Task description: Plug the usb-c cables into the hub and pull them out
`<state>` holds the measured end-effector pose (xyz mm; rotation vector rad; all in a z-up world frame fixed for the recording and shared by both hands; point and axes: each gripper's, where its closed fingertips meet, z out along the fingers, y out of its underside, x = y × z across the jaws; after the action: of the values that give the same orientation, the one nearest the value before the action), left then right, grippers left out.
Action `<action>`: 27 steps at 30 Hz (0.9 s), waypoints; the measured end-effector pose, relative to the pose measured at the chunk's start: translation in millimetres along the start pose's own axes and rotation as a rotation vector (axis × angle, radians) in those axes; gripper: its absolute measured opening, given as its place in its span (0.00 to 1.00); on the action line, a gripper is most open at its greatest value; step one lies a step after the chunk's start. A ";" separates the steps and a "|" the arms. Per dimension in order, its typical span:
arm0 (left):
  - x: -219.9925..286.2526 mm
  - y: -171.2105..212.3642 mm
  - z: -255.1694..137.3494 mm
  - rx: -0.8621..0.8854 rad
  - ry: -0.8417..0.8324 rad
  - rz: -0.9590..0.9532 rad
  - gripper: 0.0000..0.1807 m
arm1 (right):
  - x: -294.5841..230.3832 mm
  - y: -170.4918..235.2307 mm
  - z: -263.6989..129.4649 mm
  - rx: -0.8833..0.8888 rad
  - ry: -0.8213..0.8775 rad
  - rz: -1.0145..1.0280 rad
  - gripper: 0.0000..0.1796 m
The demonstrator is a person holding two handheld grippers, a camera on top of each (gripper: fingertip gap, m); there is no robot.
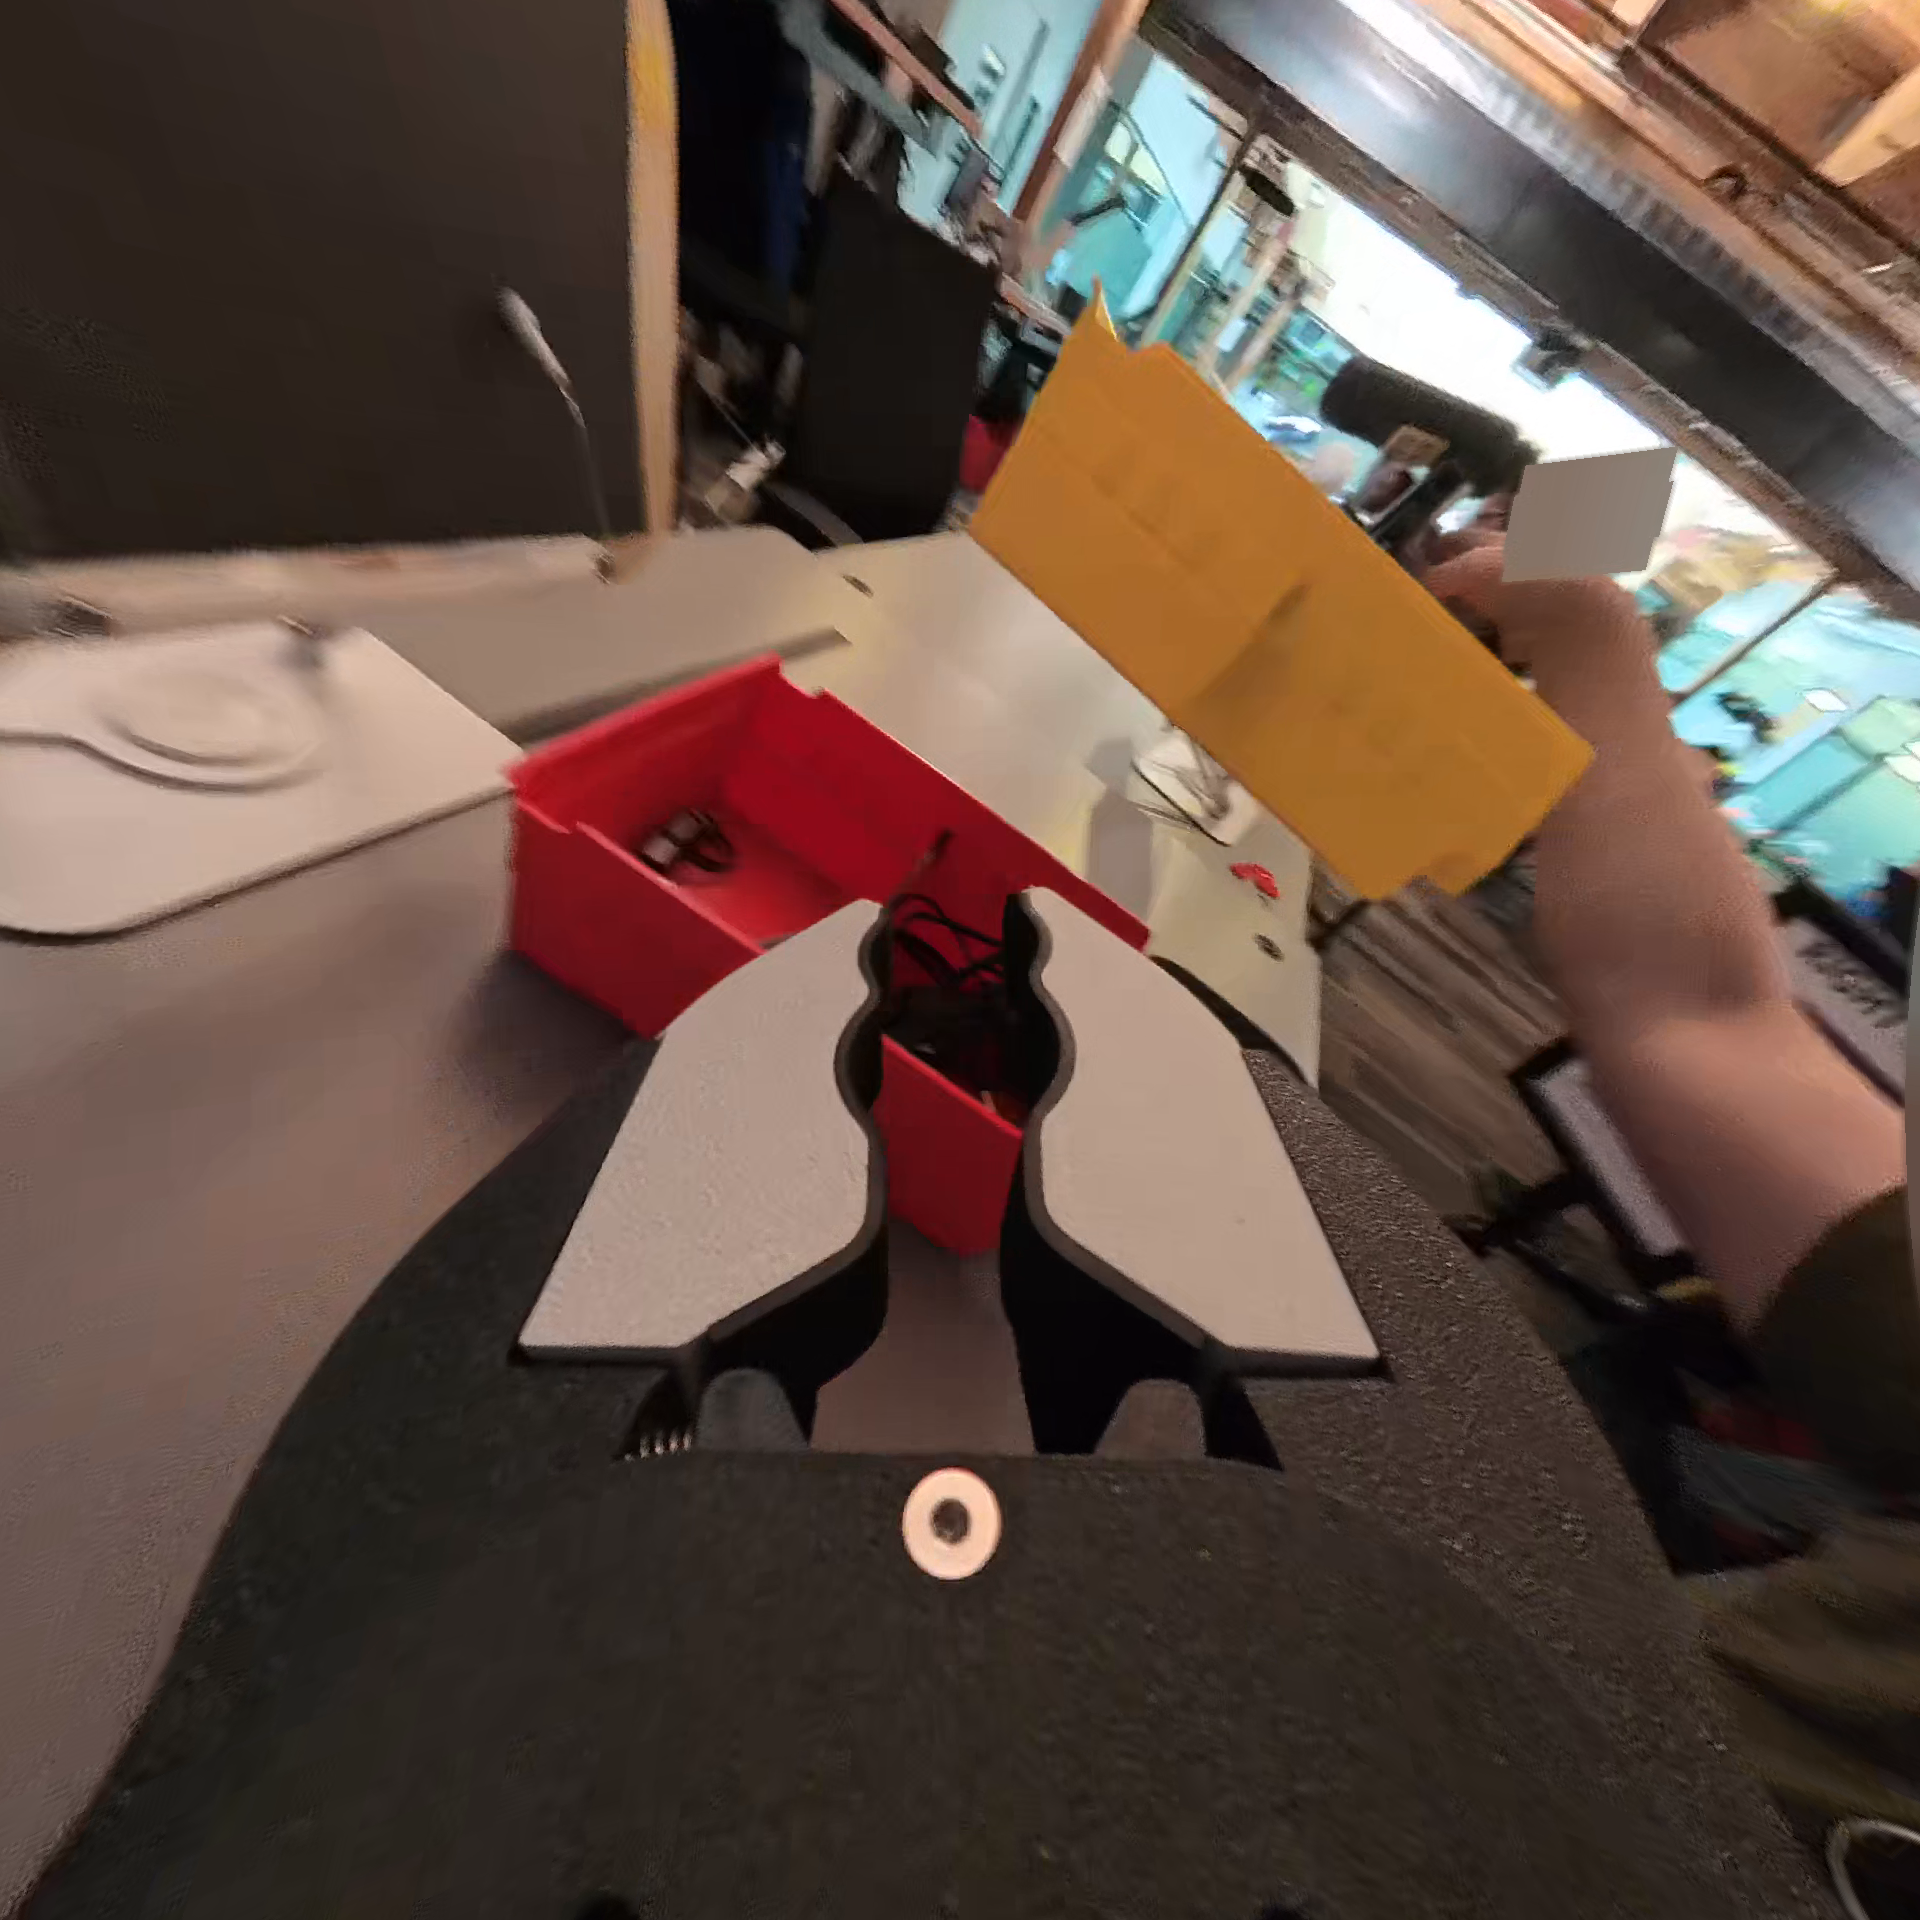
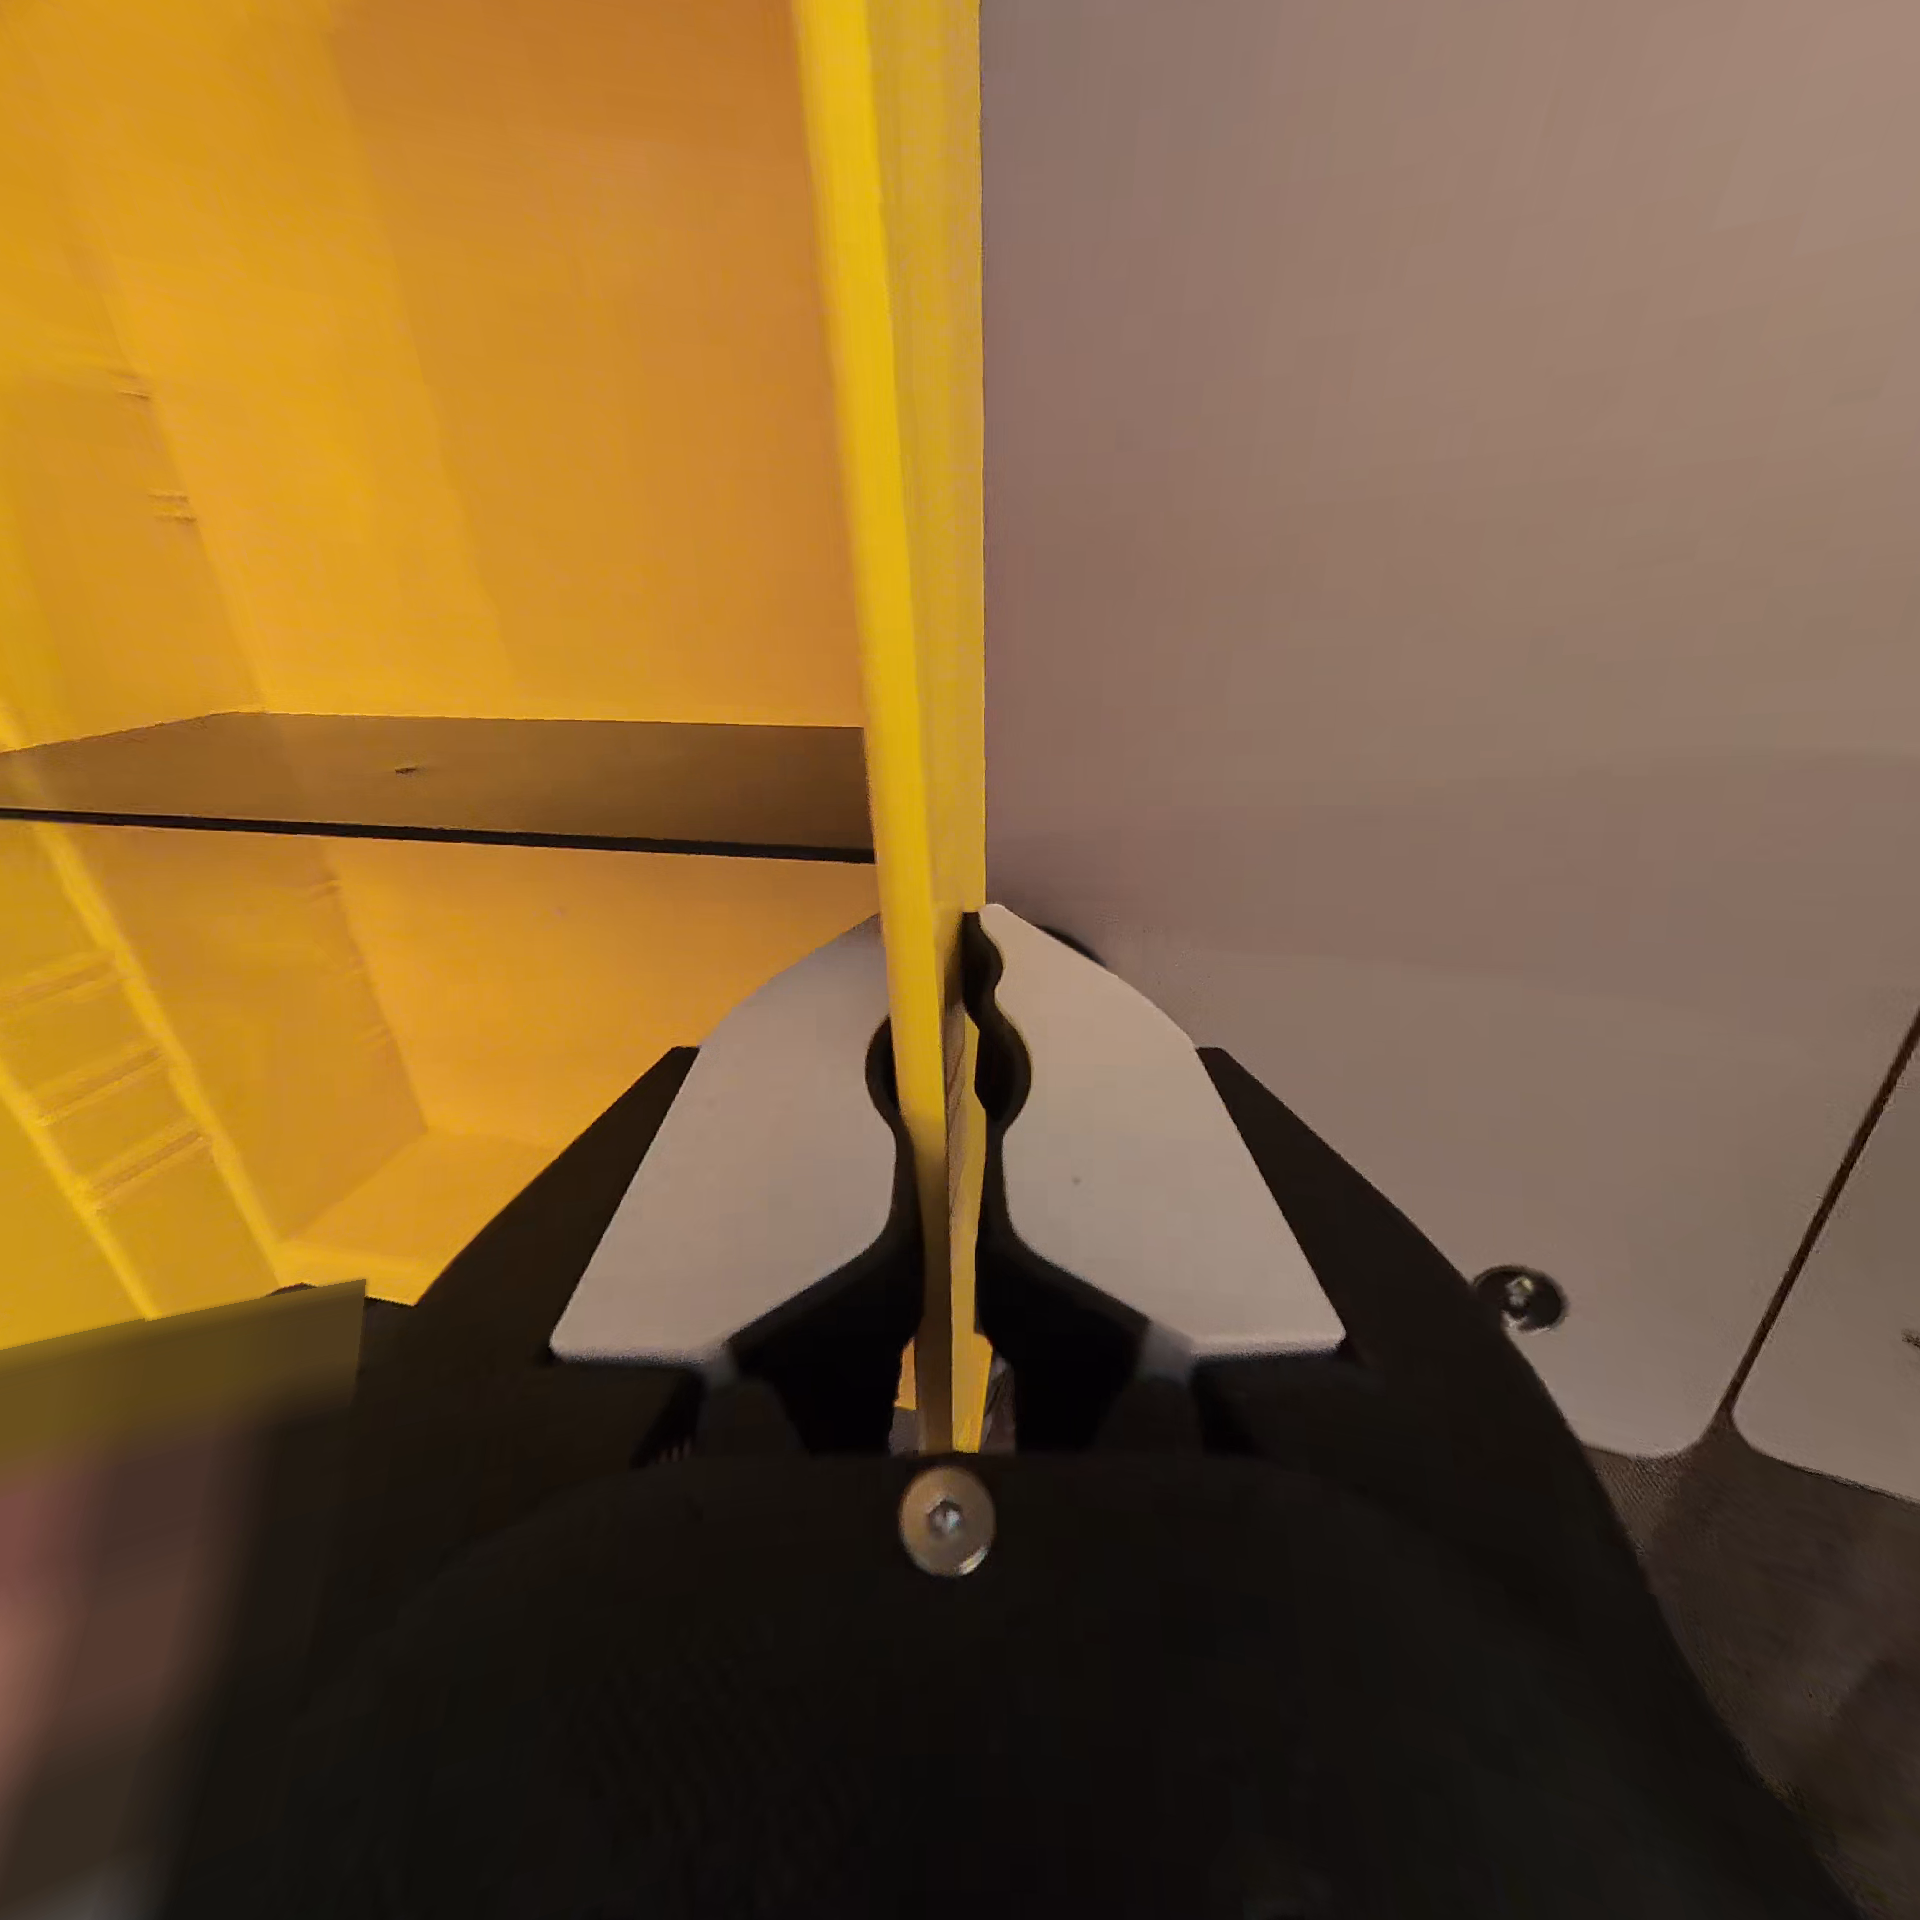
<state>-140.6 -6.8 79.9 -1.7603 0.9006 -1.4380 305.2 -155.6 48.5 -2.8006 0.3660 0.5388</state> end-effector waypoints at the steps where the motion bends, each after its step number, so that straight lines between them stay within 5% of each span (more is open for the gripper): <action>1: 1.3 11.4 18.9 -0.022 0.036 -0.040 0.10 | 19.5 3.3 4.5 0.019 -0.014 0.027 0.03; 6: -24.6 84.6 81.5 -0.289 -0.087 -0.041 0.18 | 105.0 1.2 52.7 0.149 0.031 0.133 0.03; 10: -33.0 100.5 106.9 -0.378 -0.113 -0.171 0.23 | 132.6 -2.3 103.4 0.078 0.048 0.166 0.03; 14: -56.9 120.2 117.4 -0.624 -0.284 -0.207 0.23 | 132.8 -17.6 141.6 0.031 0.037 0.096 0.05; 20: -69.5 139.7 125.8 -0.933 -0.454 -0.316 0.16 | 120.2 -22.2 142.5 -0.029 0.070 -0.009 0.07; 27: -75.5 140.0 123.1 -1.121 -0.546 -0.399 0.05 | 99.6 -13.4 153.0 -0.114 0.048 -0.067 0.07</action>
<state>-43.4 -7.0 -96.1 -3.0815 1.1748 -0.5013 348.9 -116.2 -124.8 -2.9281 0.2573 0.4931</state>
